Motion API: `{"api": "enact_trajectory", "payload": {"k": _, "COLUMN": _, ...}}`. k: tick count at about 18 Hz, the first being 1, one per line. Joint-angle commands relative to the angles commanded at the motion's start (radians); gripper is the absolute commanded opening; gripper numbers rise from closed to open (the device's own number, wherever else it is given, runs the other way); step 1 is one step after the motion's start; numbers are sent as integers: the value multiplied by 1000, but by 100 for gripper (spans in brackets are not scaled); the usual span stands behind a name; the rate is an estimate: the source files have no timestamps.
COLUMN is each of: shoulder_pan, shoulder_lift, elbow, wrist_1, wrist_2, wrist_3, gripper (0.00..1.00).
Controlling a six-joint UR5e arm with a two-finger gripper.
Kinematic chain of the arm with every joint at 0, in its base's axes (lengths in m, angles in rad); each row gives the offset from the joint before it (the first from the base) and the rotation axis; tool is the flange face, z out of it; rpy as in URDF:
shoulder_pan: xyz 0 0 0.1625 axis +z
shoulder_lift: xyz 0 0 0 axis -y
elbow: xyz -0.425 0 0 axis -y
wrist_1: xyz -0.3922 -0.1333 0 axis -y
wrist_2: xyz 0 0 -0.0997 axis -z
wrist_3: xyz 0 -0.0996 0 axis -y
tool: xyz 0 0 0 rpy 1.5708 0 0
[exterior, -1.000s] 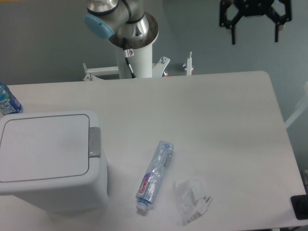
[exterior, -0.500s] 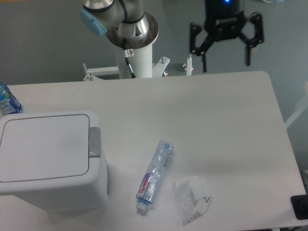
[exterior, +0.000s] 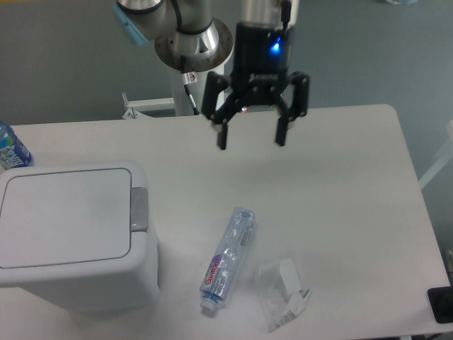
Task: Open the trash can
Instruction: 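Move the open gripper down toward the grey button on the trash can lid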
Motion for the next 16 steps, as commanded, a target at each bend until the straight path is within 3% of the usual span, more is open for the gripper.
{"api": "enact_trajectory", "payload": {"k": 6, "shoulder_pan": -72, "shoulder_lift": -64, "elbow": 0, "wrist_1": 0, "wrist_2": 0, "wrist_3": -14, "gripper": 100}}
{"api": "enact_trajectory", "payload": {"k": 16, "shoulder_pan": -106, "shoulder_lift": -92, "elbow": 0, "wrist_1": 5, "wrist_2": 2, "wrist_3": -15, "gripper": 100}}
